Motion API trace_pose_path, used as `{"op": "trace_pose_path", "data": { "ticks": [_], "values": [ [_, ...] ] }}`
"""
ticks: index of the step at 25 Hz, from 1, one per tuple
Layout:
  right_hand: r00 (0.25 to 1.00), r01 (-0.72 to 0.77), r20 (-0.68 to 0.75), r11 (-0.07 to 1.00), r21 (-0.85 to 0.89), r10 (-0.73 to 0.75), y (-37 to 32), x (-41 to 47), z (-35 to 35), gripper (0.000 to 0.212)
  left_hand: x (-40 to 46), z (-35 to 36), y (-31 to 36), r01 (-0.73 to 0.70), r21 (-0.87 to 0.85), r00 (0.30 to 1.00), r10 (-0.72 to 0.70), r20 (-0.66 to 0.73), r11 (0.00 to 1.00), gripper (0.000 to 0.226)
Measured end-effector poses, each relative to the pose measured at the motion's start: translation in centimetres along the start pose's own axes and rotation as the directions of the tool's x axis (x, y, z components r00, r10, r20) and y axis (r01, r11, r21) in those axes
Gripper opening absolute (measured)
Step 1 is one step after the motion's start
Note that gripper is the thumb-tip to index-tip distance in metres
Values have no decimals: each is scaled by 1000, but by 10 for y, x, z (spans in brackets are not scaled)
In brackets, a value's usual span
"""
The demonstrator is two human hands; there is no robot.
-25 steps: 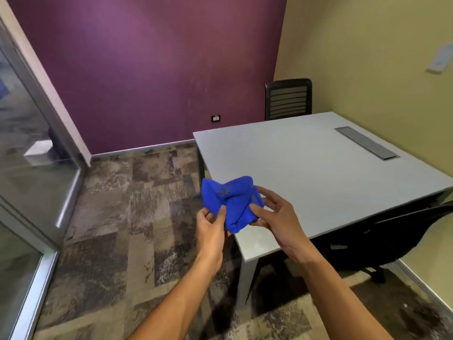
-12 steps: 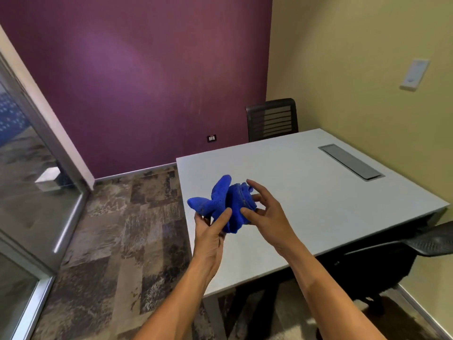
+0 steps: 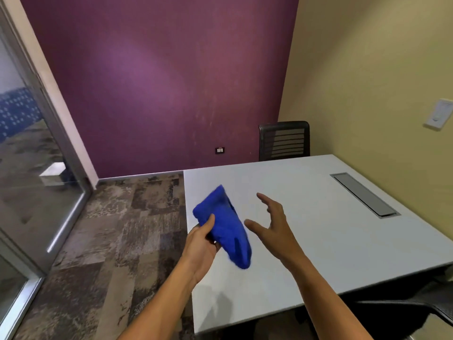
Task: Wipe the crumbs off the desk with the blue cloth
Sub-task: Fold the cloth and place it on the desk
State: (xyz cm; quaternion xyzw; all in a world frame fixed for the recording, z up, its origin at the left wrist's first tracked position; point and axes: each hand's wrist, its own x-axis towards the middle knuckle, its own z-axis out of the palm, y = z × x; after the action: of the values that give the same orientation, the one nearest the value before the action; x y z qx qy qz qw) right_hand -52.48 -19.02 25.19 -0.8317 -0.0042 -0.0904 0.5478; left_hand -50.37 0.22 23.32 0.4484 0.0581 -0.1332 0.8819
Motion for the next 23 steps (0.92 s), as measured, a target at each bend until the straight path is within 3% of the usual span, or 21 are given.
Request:
{"op": "trace_pose_path", "data": {
  "ticks": [5,8,12,15,19,23],
  "values": [
    [978,49,207,997,-67,-34,-20,45,31,68,36,-18,22,67,165,989,-87,119,984,38],
    [987,24,159,999,-21,-21,-25,65,39,69,55,-26,33,51,251,979,-98,177,967,36],
    [1000,4,14,1000,-24,-4,-26,82,46,24,76,-39,35,17,333,973,-92,211,943,43],
    [999,-44,-18,996,72,45,-24,86,50,17,91,-44,34,11,291,972,-80,223,957,49],
    [987,-162,44,974,159,157,-24,97,56,20,106,-43,30,21,256,969,-83,233,966,63],
    [982,-157,133,964,213,131,-21,117,51,25,118,-32,24,-6,225,984,-35,176,974,67]
  ]
}}
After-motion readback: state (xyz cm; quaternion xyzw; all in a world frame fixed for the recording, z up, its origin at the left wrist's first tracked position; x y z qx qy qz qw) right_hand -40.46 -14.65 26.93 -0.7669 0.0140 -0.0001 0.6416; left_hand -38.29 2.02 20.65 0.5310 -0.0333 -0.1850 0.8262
